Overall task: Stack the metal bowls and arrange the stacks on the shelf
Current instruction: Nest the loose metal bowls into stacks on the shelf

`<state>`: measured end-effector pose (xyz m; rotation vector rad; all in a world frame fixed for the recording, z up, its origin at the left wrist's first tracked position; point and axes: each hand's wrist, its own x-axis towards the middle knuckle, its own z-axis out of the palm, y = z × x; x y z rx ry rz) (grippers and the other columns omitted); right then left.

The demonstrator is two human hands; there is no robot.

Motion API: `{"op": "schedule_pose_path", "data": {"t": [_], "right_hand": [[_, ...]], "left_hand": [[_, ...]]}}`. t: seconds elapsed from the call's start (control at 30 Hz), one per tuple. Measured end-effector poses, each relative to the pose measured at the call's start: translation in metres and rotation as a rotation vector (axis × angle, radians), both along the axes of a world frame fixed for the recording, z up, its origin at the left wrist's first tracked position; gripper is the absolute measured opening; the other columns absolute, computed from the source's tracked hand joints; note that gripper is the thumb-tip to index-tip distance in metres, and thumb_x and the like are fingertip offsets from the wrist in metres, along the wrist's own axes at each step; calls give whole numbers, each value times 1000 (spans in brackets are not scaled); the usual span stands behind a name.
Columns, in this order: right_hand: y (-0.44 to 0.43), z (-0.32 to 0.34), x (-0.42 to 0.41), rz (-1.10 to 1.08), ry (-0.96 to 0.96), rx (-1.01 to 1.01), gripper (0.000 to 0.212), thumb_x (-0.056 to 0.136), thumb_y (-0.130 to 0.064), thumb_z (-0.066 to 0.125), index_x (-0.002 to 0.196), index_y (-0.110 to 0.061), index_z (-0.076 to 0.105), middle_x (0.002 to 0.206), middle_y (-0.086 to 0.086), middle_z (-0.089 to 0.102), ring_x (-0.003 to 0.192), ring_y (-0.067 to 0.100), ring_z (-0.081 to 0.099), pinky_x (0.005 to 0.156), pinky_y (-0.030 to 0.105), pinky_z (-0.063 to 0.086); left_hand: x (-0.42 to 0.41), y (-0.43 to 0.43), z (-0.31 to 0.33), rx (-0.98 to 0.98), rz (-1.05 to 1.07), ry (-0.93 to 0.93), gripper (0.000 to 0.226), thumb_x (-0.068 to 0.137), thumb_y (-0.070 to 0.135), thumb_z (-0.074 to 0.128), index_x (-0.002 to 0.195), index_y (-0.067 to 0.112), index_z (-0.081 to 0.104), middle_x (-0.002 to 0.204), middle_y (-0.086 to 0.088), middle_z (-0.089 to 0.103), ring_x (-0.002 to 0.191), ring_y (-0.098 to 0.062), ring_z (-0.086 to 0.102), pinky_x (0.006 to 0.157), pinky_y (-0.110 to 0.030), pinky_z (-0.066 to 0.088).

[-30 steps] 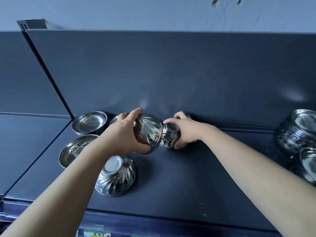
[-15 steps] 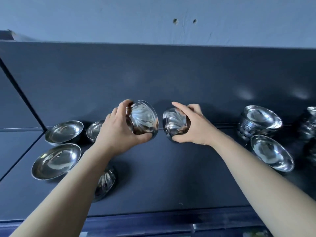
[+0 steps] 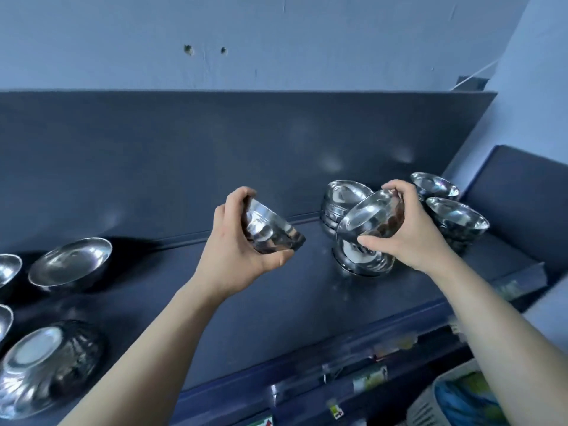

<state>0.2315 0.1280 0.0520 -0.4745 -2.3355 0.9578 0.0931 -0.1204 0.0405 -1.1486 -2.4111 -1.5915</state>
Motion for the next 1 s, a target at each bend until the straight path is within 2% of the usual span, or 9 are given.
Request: {"op": "schedule_pose_path", "data": {"t": [0.07, 0.17, 0.3, 0.4, 0.47, 0.6, 0.7, 0.83, 1.0], "right_hand": [[11, -9, 10, -24, -69, -26, 80, 59, -22, 88, 116, -42, 35, 121, -7, 52, 109, 14, 54, 90, 31, 43], [22, -26, 17, -53, -203, -20, 71, 65, -26, 85, 115, -39, 37, 121, -8, 51, 106, 14, 50, 79, 26, 37], [35, -40, 21, -48, -281, -7, 59, 64, -31, 86, 106, -28, 45, 113, -13, 51, 101, 10, 50, 71, 9, 34], [43, -39, 24, -27, -314, 21, 59, 63, -36, 87, 104, -30, 46, 108, -16, 51, 95, 1, 49, 71, 15, 36], [47, -35, 24, -12, -332, 45, 61, 61, -37, 87, 106, -32, 45, 106, -18, 52, 94, 0, 49, 70, 15, 36], [54, -33, 23, 9, -345, 69, 76, 59, -39, 87, 118, -32, 40, 116, -15, 52, 104, 8, 51, 79, 23, 37], [59, -32, 23, 28, -365, 81, 87, 61, -41, 86, 131, -33, 35, 129, -14, 49, 115, 8, 47, 89, 23, 36], [63, -30, 26, 63, -396, 85, 107, 60, -44, 87, 147, -30, 27, 150, -9, 39, 136, 11, 38, 110, 27, 32], [59, -10, 29, 88, -380, 265, 106, 66, -55, 80, 152, -29, 24, 156, -13, 28, 142, 5, 26, 110, 20, 22]], "left_hand": [[8, 15, 0, 37, -13, -22, 87, 58, 26, 90, 116, 35, 26, 111, 8, 46, 92, 1, 57, 75, -11, 45], [20, 39, 3, 82, -41, -31, 81, 64, 19, 88, 112, 22, 24, 103, 21, 46, 79, 15, 58, 69, -2, 42], [30, 67, 4, 94, -93, -50, 75, 68, 13, 85, 110, 14, 23, 96, 17, 50, 72, 15, 58, 68, -2, 42], [33, 89, -3, 78, -125, -79, 73, 70, 22, 84, 110, 17, 23, 105, 1, 58, 84, 6, 61, 72, -4, 43], [33, 103, -9, 44, -120, -74, 74, 69, 31, 83, 110, 23, 22, 115, 3, 49, 99, 1, 55, 75, -3, 40], [34, 129, -24, -43, -146, -60, 74, 66, 34, 85, 106, 22, 24, 109, 19, 40, 100, 8, 49, 73, 0, 38], [35, 141, -39, -111, -183, -57, 75, 67, 39, 84, 109, 20, 25, 118, 20, 37, 106, 3, 48, 79, 2, 35], [38, 145, -52, -198, -205, -44, 96, 68, 47, 79, 134, 10, 19, 146, 8, 21, 131, -8, 35, 104, -22, 34], [45, 127, -30, -315, -89, 175, 103, 71, 55, 74, 147, 16, 16, 150, 2, 25, 134, -16, 32, 109, -31, 30]]}}
